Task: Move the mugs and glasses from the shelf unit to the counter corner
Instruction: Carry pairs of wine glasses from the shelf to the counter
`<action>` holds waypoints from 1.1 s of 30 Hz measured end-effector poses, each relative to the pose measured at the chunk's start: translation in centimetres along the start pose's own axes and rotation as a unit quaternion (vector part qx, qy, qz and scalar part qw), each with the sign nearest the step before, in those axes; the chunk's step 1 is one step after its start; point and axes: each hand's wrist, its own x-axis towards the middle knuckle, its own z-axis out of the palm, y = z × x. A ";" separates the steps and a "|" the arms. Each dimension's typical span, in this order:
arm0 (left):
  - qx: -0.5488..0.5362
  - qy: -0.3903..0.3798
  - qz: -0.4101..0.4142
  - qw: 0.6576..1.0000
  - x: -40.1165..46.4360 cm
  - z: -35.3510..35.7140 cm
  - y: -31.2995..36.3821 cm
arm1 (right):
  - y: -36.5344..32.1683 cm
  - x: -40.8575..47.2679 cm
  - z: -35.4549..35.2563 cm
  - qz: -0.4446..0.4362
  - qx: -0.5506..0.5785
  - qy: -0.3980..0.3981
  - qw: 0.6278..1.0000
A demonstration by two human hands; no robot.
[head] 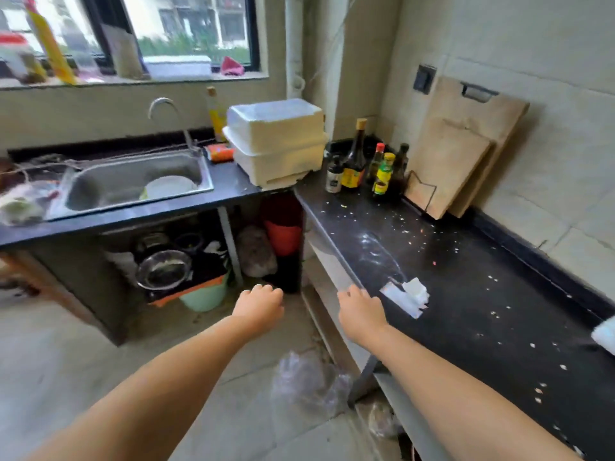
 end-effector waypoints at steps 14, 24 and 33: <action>-0.066 0.046 -0.277 0.957 -15.6 -0.3 -29.7 | -33.7 8.3 -3.8 -0.271 -0.040 0.016 0.961; -0.104 0.091 -0.401 0.906 -15.4 -2.1 -46.3 | -50.8 18.8 -6.7 -0.382 -0.045 0.023 0.923; -0.110 0.072 -0.449 0.884 -13.2 -4.5 -59.7 | -67.6 27.5 -11.2 -0.478 -0.003 0.018 0.878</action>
